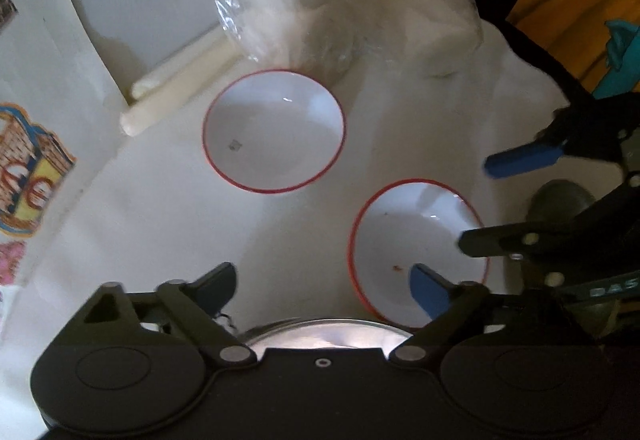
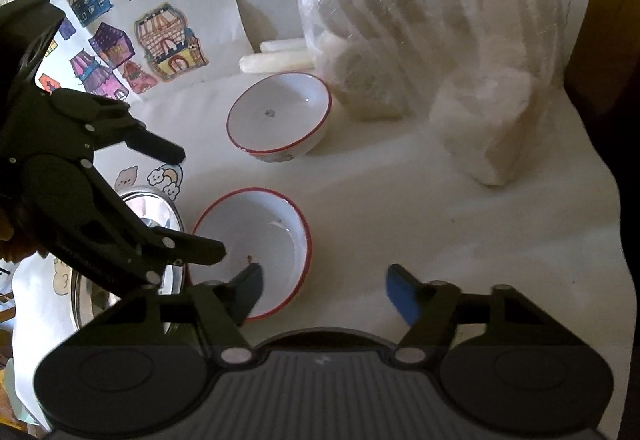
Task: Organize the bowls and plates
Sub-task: 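Move both grippers to the red-rimmed white bowl and close on its rim, then lift the white bowl with both grippers and lower it into the steel bowl, then open both grippers and move them to the second red-rimmed white bowl, then close both grippers on the rim of the second white bowl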
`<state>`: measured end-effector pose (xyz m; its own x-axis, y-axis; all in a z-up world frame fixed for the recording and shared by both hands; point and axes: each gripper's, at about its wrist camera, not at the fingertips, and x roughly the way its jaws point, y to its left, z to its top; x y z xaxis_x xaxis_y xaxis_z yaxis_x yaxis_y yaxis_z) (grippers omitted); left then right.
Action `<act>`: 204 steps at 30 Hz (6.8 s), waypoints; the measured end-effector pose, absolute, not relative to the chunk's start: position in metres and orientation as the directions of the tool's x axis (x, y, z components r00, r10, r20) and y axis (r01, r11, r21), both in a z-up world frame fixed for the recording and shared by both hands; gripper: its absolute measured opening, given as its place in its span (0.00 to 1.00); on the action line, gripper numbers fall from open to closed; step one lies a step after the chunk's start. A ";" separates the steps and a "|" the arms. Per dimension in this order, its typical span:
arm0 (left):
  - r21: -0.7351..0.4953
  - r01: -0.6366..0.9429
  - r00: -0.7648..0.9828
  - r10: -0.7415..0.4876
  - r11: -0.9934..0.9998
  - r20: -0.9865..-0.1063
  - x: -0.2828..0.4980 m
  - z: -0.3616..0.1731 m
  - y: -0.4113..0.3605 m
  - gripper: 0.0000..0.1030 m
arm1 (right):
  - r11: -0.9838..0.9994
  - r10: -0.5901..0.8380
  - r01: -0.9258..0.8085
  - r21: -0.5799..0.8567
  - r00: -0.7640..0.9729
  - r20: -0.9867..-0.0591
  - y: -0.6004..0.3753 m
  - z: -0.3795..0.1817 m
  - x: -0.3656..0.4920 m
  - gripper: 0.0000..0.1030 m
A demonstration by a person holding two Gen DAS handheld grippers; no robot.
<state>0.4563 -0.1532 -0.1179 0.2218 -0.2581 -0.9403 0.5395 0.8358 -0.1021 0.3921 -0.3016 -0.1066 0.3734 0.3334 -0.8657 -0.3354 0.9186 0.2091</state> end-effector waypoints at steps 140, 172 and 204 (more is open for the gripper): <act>-0.394 0.072 0.326 -0.395 0.916 -0.859 0.376 -0.067 -0.165 0.94 | 0.929 0.369 -0.157 0.334 0.362 -0.856 -0.395 -0.061 0.337 0.60; -0.226 -0.032 0.428 -0.191 0.974 -0.883 0.498 -0.116 -0.073 0.99 | 0.916 0.373 -0.032 0.401 0.439 -0.818 -0.334 -0.093 0.439 0.99; -0.279 0.001 0.359 -0.260 0.960 -0.897 0.519 -0.125 -0.117 0.12 | 0.877 0.457 -0.031 0.480 0.368 -0.810 -0.293 -0.128 0.479 0.17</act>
<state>0.5186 -0.1168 -0.1250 0.3585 -0.2602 -0.8965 0.0006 0.9604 -0.2785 0.4788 -0.2933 -0.1277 0.3677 0.4569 -0.8099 -0.0314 0.8766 0.4803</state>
